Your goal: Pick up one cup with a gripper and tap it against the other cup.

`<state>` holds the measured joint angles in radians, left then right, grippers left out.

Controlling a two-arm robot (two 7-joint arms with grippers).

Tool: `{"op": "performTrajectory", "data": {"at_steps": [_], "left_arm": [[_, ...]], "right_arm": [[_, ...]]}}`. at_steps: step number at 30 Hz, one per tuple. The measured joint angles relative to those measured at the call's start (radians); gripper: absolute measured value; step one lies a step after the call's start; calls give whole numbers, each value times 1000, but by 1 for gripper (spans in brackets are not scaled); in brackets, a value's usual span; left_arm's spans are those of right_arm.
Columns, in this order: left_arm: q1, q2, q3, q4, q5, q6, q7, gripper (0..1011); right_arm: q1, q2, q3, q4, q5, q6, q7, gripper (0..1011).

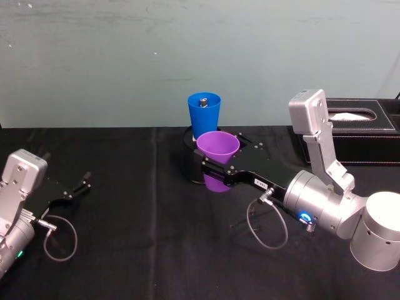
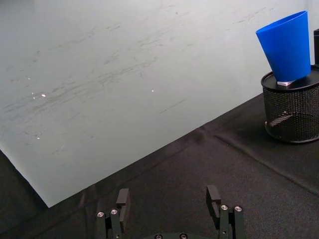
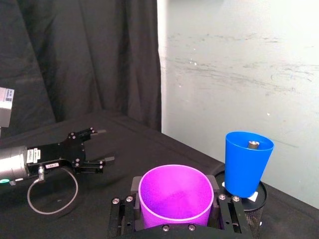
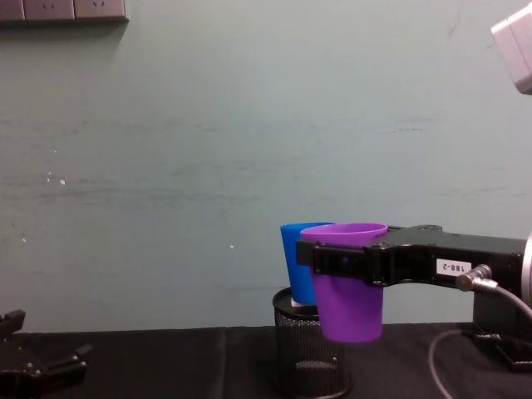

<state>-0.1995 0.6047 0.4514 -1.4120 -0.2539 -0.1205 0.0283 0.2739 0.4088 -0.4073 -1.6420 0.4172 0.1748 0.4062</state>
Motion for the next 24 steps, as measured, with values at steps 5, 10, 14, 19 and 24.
{"op": "performTrajectory", "data": {"at_steps": [5,10,14,19,24], "left_arm": [[0,0,0,0,0,0,0,1000],[0,0,0,0,0,0,0,1000],[0,0,0,0,0,0,0,1000],[0,0,0,0,0,0,0,1000],[0,0,0,0,0,0,0,1000]], "right_arm": [[0,0,0,0,0,0,0,762],[0,0,0,0,0,0,0,762],[0,0,0,0,0,0,0,762],[0,0,0,0,0,0,0,762],[0,0,0,0,0,0,0,762]]}}
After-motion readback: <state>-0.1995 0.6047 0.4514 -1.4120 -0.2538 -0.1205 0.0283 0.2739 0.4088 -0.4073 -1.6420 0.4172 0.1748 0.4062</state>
